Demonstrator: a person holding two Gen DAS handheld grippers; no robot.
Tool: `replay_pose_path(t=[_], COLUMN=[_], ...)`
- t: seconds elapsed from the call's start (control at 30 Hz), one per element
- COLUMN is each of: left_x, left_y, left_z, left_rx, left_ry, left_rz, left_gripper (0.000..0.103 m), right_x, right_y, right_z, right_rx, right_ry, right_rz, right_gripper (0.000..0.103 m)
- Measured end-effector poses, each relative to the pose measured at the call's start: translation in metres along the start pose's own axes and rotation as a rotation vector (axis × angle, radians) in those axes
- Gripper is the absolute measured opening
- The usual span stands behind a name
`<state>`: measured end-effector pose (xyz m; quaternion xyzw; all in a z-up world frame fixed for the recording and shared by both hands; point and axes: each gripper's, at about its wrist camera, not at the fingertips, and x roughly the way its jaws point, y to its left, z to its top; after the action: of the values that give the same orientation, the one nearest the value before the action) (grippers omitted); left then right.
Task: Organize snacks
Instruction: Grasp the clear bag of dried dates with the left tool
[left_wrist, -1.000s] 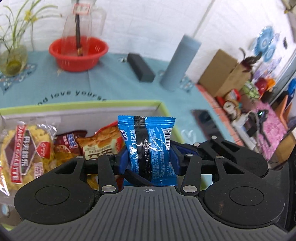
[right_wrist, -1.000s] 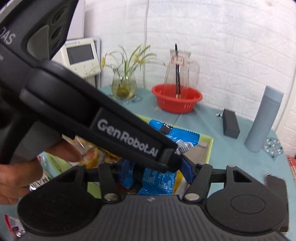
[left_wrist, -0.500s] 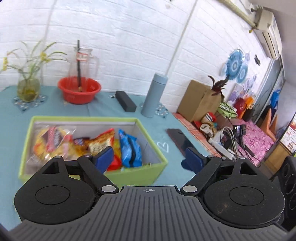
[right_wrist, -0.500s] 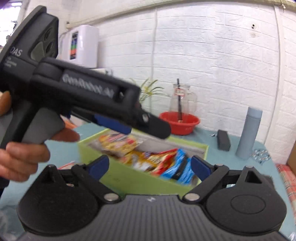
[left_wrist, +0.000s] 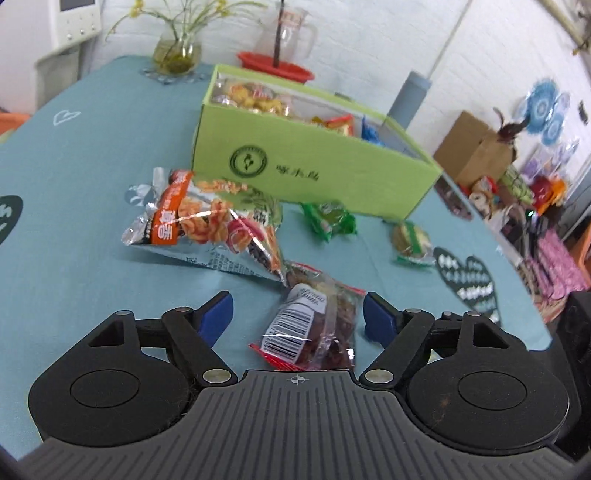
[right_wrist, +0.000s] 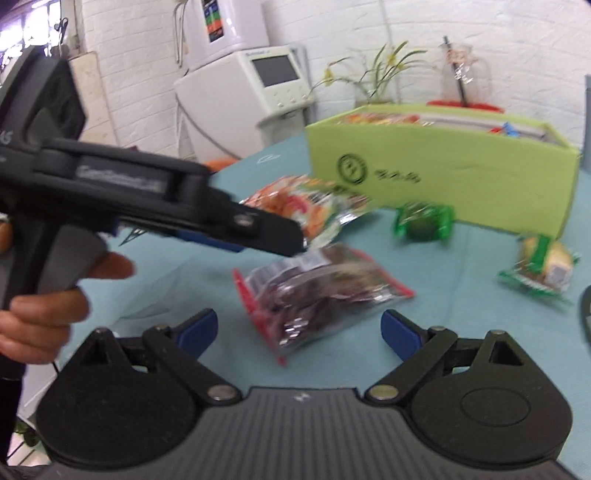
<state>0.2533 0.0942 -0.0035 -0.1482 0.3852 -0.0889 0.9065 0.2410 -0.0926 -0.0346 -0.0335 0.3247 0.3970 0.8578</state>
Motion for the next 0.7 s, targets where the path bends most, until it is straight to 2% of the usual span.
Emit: replay_pose_path(t=[0.13, 0.23, 0.3, 0.37, 0.53, 0.7], left_x=[0.023, 0.035, 0.037, 0.037, 0.040, 0.044], left_y=[-0.009, -0.016, -0.021, -0.032, -0.050, -0.051], left_z=[0.004, 0.005, 0.001, -0.005, -0.008, -0.004], left_rx=[0.048, 0.031, 0.018, 0.052, 0.105, 0.100], left_ry=[0.062, 0.096, 0.120, 0.133, 0.123, 0.124], left_rz=[-0.065, -0.102, -0.147, -0.182, -0.110, -0.097], left_gripper=[0.062, 0.061, 0.061, 0.062, 0.062, 0.062], right_x=[0.004, 0.001, -0.004, -0.011, -0.021, -0.019], right_y=[0.020, 0.019, 0.015, 0.010, -0.002, 0.003], right_z=[-0.006, -0.007, -0.008, -0.012, -0.014, -0.013], right_rx=[-0.062, -0.059, -0.055, -0.042, -0.009, -0.026], right_ry=[0.022, 0.024, 0.028, 0.027, 0.014, 0.016], right_rz=[-0.032, -0.039, -0.076, -0.104, -0.125, -0.146], right_gripper=[0.094, 0.093, 0.093, 0.093, 0.093, 0.094])
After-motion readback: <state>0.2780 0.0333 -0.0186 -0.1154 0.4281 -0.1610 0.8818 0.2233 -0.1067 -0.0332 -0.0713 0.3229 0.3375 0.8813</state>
